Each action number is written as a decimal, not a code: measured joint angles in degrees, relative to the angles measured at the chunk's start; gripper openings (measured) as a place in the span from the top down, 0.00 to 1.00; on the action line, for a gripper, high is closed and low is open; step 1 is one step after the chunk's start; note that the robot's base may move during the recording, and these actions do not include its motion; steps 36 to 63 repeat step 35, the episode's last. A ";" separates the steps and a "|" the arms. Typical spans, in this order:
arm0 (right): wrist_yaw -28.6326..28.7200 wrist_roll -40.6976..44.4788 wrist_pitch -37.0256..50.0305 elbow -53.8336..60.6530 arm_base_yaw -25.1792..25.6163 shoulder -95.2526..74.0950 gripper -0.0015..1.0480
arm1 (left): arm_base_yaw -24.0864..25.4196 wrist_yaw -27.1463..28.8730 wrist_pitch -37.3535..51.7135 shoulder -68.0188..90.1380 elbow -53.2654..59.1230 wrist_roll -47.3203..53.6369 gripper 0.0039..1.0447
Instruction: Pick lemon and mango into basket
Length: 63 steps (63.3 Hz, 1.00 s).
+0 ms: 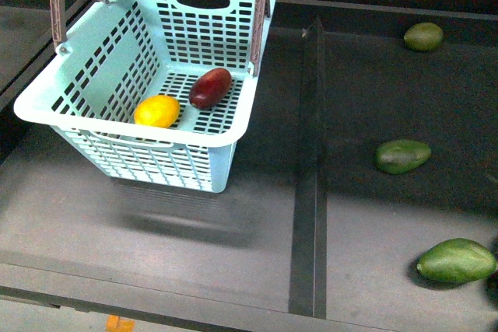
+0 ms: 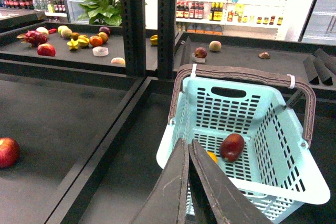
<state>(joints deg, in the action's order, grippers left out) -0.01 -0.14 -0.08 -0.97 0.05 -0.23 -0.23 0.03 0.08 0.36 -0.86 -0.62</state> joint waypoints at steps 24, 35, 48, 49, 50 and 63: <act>0.00 -0.02 0.00 0.00 0.00 0.00 0.08 | 0.00 0.00 0.00 0.00 0.00 0.00 0.43; 0.00 0.00 0.00 0.00 0.00 0.00 0.08 | 0.00 0.00 0.00 0.00 0.00 0.00 0.07; 0.00 0.00 0.00 0.00 0.00 0.00 0.08 | 0.00 0.00 0.00 0.00 0.00 0.00 0.07; 0.00 0.00 0.00 0.00 0.00 0.00 0.08 | 0.00 0.00 0.00 0.00 0.00 0.00 0.07; 0.00 0.00 0.00 0.00 0.00 0.00 0.08 | 0.00 0.00 0.00 0.00 0.00 0.00 0.07; 0.00 0.00 0.00 0.00 0.00 0.00 0.08 | 0.00 0.00 0.00 0.00 0.00 0.00 0.07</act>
